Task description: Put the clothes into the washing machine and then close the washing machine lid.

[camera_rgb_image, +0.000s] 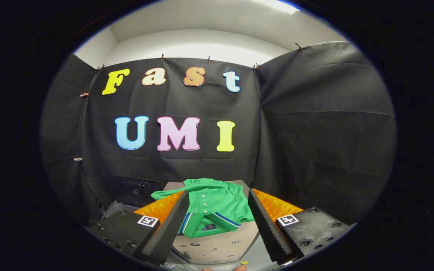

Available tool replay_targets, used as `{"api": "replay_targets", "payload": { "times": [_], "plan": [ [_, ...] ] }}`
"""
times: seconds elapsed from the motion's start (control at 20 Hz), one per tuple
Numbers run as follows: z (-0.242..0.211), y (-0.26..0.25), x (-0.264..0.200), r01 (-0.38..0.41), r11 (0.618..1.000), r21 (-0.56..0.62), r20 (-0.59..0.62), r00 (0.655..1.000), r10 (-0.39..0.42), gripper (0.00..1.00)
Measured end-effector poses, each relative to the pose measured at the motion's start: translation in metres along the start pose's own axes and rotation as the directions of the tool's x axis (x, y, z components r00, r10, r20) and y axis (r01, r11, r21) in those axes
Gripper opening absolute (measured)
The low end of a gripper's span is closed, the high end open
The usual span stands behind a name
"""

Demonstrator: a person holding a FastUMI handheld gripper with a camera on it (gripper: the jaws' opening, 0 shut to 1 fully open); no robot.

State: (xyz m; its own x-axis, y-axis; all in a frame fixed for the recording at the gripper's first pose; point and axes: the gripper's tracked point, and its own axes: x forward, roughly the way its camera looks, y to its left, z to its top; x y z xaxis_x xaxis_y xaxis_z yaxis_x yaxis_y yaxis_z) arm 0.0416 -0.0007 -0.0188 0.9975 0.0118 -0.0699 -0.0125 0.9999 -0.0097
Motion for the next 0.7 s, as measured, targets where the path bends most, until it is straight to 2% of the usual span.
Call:
{"api": "replay_targets", "payload": {
  "times": [0.25,0.4,0.7],
  "plan": [
    [-0.013,0.017,0.036,-0.051,0.999,-0.010,-0.056,0.997,0.050,0.99],
    [-0.033,0.014,0.070,-0.051,0.999,-0.003,-0.127,0.991,0.050,0.98],
    [-0.073,0.019,0.129,-0.109,0.993,0.048,-0.294,0.948,0.118,0.99]
  ]
}}
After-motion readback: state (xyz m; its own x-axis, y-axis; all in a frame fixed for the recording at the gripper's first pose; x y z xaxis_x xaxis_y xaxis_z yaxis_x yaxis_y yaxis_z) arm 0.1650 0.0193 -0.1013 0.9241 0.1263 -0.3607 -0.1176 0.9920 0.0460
